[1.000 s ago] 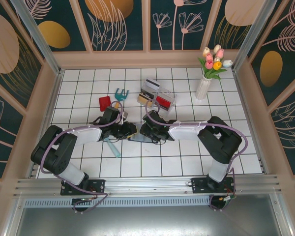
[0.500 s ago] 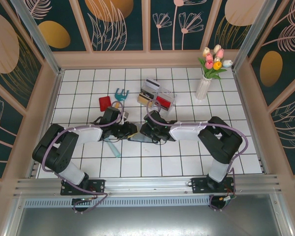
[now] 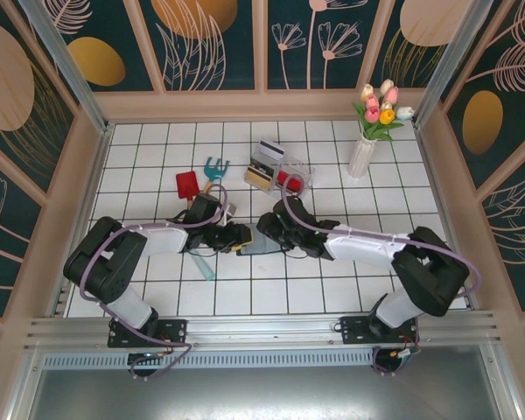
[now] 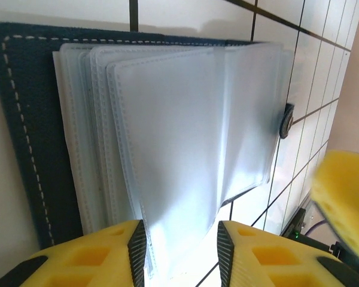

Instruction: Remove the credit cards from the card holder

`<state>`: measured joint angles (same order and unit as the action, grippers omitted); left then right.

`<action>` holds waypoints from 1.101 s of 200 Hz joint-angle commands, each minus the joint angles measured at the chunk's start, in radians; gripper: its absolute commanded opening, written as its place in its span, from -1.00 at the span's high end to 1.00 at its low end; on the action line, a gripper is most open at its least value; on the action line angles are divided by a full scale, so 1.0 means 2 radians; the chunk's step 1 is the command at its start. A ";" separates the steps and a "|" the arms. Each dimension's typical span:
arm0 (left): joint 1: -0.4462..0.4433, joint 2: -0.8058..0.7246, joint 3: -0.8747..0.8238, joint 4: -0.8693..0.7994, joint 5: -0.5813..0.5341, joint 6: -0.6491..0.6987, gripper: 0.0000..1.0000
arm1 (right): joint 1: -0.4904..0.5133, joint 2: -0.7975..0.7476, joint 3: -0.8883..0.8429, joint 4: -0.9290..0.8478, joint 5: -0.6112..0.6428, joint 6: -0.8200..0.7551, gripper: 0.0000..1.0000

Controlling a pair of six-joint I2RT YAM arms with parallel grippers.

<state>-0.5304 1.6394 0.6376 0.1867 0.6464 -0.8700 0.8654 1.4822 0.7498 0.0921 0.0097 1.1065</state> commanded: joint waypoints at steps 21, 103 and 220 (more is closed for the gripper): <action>-0.005 0.011 0.019 0.016 0.009 -0.001 0.04 | -0.010 -0.044 -0.035 0.031 0.021 0.011 0.13; -0.007 0.002 0.026 -0.037 -0.065 0.000 0.10 | -0.018 -0.012 -0.016 -0.010 0.005 -0.014 0.21; -0.007 0.028 0.034 -0.012 -0.009 -0.001 0.14 | -0.016 0.114 0.020 -0.036 -0.050 -0.005 0.31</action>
<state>-0.5369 1.6722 0.6899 0.1555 0.5743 -0.8776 0.8371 1.6642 0.7670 0.0494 -0.0559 1.0832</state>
